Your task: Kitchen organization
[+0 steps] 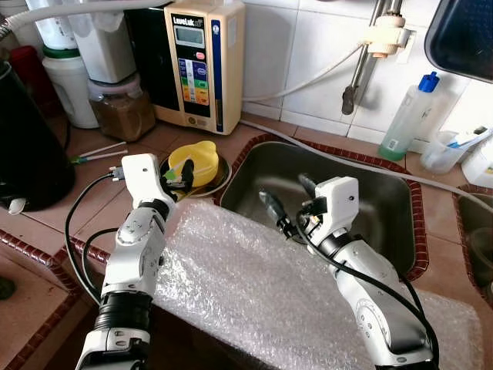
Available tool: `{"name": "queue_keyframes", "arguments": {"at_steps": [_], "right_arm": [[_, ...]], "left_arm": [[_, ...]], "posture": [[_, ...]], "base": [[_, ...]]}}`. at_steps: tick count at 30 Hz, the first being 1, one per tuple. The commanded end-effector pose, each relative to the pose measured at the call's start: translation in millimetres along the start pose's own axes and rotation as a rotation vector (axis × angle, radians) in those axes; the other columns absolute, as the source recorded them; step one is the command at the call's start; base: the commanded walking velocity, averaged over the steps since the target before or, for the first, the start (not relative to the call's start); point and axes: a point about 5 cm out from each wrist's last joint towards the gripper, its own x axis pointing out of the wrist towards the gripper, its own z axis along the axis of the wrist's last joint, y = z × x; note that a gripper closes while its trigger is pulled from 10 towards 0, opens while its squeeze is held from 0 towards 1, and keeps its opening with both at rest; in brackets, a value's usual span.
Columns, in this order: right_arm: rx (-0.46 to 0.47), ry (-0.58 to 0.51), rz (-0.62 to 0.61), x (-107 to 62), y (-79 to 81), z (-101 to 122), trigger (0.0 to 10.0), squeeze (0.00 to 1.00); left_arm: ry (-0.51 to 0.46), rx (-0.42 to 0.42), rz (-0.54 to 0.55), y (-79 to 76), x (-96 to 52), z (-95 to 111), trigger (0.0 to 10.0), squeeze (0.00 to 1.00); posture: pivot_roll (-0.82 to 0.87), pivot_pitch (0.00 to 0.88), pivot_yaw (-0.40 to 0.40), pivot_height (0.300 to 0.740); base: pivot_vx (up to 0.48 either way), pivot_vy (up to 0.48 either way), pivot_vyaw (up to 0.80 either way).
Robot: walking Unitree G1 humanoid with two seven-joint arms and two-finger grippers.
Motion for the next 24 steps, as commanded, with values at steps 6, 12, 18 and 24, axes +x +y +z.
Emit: {"name": "queue_keyframes", "arguments": {"at_steps": [6,12,18,24], "right_arm": [[0.017,0.034,0.061,-5.0,4.7,0.9,10.0,0.0],[0.015,0.06,0.044,-6.9,1.2,-1.4,10.0,0.0],[-0.046,0.065,0.022,-7.3,-0.5,-1.6,10.0,0.0],[-0.013,0.061,0.036,-6.3,-3.7,2.4,10.0,0.0]], "left_arm": [[0.002,-0.047,-0.017,-2.5,11.3,-0.9,0.0,0.0],[-0.003,-0.045,-0.018,-2.6,12.8,-0.3,0.0,0.0],[-0.012,-0.049,-0.002,1.6,13.7,-0.4,0.0,0.0],[-0.011,-0.039,0.023,6.1,13.4,0.4,0.0,0.0]], "posture": [[-0.01,0.0,-0.015,0.74],[-0.01,0.0,-0.017,0.74],[-0.01,0.0,-0.019,0.74],[-0.01,0.0,-0.02,0.74]], "base": [[0.0,0.0,0.0],[0.0,0.0,0.0],[0.0,0.0,0.0],[0.0,0.0,0.0]]}}
